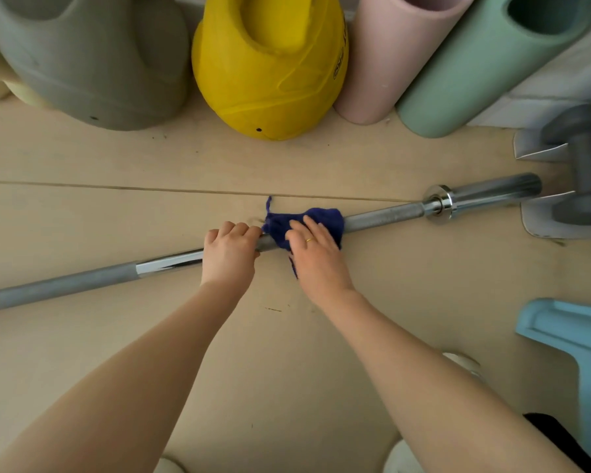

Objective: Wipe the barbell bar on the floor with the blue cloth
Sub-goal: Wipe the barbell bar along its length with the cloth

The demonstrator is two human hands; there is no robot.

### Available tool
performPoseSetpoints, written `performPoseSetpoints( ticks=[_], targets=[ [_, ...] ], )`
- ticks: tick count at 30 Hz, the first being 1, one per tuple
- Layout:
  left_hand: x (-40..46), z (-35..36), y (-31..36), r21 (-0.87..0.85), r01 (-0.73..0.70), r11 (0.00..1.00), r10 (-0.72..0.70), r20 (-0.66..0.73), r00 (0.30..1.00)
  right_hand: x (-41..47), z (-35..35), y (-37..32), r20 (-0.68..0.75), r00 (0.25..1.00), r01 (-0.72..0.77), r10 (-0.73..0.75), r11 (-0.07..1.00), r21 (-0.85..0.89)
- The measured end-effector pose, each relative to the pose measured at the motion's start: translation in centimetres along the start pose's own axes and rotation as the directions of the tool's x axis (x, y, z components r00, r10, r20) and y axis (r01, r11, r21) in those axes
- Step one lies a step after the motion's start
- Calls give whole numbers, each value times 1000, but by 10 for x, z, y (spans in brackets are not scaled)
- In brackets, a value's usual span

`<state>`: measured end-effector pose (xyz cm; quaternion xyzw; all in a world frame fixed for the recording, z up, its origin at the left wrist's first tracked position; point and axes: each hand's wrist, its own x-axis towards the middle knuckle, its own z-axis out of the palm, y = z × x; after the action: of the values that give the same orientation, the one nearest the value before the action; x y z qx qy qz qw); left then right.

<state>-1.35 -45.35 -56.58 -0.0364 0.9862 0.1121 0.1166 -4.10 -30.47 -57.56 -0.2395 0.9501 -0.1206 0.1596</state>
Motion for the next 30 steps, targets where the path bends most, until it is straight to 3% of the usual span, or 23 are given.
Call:
performPoseSetpoints(
  ticks=[3,8,10,14,17,21,25,27,30],
  targets=[
    [1,4,-2,12,10,1000,-10,-5,1000,4,-13,27,41,998,44,-45,999,13],
    [4,4,-1,-32,64,997,-64,18,998,4,-16,31,-80,975,-210,209,978,-7],
    [6,2,-3,-26,76,997,-75,44,996,6,-15,9,-54,964,-259,259,966,12],
    [8,-2,-5,-77,109,991,-105,46,993,10,-4,-43,88,988,-131,125,989,75],
    [7,-4,-6,-62,112,992,-108,60,992,14,-12,-27,118,992,-46,44,999,14],
    [8,-6,-3,-31,112,993,-109,94,990,2,-26,20,-17,981,-196,195,980,-30],
    [4,-7,6,34,122,992,-125,99,987,-15,-47,33,101,973,-221,207,963,154],
    [3,-4,11,-7,150,989,-149,74,986,-24,-64,51,-29,961,-262,275,937,232],
    [7,0,26,-73,55,996,-53,33,998,-38,-76,89,-381,854,-292,355,932,215]
  ],
)
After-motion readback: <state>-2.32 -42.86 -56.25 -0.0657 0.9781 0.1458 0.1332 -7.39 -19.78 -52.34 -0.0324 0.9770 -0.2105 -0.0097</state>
